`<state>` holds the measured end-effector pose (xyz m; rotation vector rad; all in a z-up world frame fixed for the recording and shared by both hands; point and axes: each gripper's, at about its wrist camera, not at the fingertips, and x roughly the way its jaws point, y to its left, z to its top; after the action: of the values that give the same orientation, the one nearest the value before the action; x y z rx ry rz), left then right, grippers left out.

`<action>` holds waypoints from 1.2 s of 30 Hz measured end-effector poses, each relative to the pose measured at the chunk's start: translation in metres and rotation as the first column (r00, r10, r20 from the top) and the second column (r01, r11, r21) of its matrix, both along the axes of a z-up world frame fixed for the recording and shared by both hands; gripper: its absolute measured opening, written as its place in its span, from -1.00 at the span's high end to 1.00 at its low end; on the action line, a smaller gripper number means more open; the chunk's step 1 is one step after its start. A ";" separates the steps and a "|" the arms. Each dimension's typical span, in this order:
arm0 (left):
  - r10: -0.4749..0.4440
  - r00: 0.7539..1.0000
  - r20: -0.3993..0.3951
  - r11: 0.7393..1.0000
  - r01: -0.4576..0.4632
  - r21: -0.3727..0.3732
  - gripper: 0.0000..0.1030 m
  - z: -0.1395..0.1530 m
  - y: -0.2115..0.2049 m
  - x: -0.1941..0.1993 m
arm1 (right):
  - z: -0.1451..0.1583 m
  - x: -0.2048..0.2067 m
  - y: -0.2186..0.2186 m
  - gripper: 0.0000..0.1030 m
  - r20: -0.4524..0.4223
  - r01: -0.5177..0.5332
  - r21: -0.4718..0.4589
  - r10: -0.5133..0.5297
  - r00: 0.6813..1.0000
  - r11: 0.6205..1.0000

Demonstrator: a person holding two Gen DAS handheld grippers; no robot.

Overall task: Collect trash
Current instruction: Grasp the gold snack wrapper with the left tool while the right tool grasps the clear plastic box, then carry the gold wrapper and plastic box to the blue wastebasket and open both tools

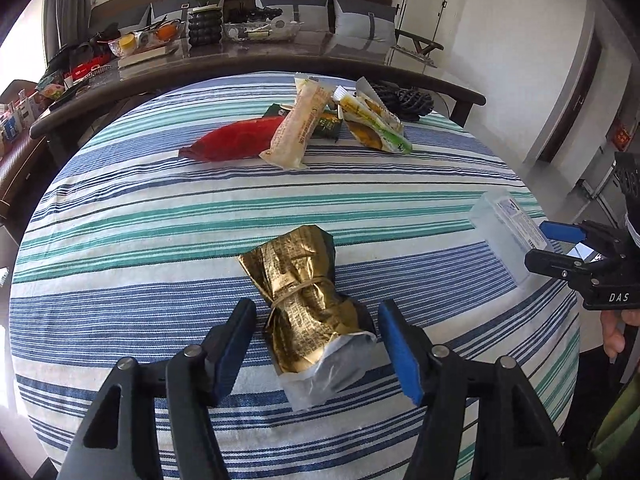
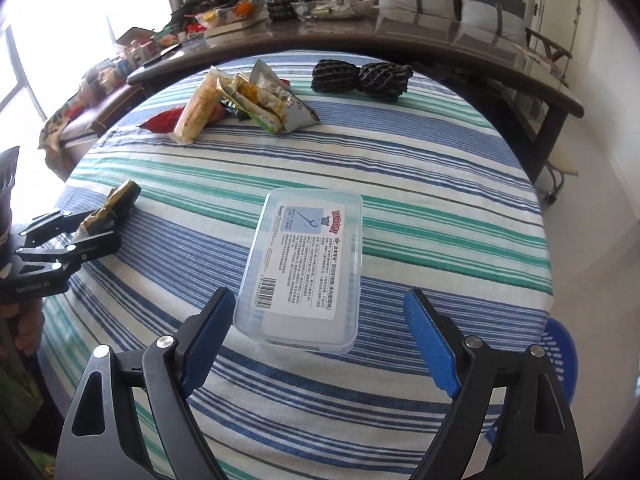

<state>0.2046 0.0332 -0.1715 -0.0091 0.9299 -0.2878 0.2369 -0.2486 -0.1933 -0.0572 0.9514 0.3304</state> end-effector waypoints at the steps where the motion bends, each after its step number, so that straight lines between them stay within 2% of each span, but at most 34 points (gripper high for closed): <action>1: -0.001 1.000 0.000 1.000 0.001 -0.008 -0.25 0.001 0.001 0.000 | 0.002 0.002 0.001 -0.69 0.001 0.001 0.004 -0.001 1.000 1.000; 5: -0.010 1.000 0.001 1.000 0.010 -0.014 -0.25 0.002 0.001 0.001 | 0.008 0.010 0.009 -0.69 0.009 -0.003 0.002 0.003 1.000 1.000; 9: -0.016 1.000 -0.006 1.000 0.016 -0.001 -0.25 -0.001 -0.002 0.002 | 0.005 0.017 0.021 -0.67 -0.017 -0.010 -0.040 0.010 1.000 0.999; 11: -0.019 1.000 0.006 1.000 0.019 0.009 -0.25 0.000 -0.003 0.001 | 0.002 0.018 0.024 -0.57 -0.027 -0.008 -0.059 0.007 1.000 0.998; 14: -0.018 1.000 0.017 1.000 0.018 0.018 -0.20 0.002 -0.002 0.000 | 0.000 0.019 0.026 -0.30 -0.039 -0.002 -0.074 -0.001 0.999 0.997; 15: -0.017 1.000 0.017 1.000 0.017 0.016 0.01 0.002 -0.001 0.001 | 0.001 0.019 0.025 -0.23 -0.037 0.005 -0.085 -0.008 0.999 0.996; 19: -0.012 1.000 0.019 1.000 0.012 0.003 0.07 0.003 0.001 0.000 | 0.005 0.015 0.020 -0.22 -0.035 0.008 -0.063 -0.010 0.999 0.998; 21: -0.017 0.999 0.028 1.000 0.017 -0.004 0.30 0.006 0.000 -0.001 | 0.008 0.012 0.019 -0.22 -0.025 0.003 -0.058 -0.005 1.000 0.998; 23: -0.018 0.999 0.043 1.000 0.019 -0.008 0.39 0.009 -0.001 -0.003 | 0.011 0.010 0.018 -0.22 -0.018 0.001 -0.044 -0.002 1.000 0.999; 29: -0.037 0.998 0.054 0.999 0.038 -0.020 0.49 0.012 -0.011 -0.007 | 0.015 0.007 0.014 -0.22 -0.011 0.005 -0.010 -0.005 1.000 1.000; 36: -0.065 0.995 0.079 0.997 0.067 -0.032 0.50 0.017 -0.020 -0.013 | 0.021 0.003 0.007 -0.22 0.002 0.012 0.026 -0.012 1.000 1.000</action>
<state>0.1915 0.0130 -0.1540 0.0009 0.8490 -0.3633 0.2399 -0.2420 -0.1723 -0.0283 0.9444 0.3312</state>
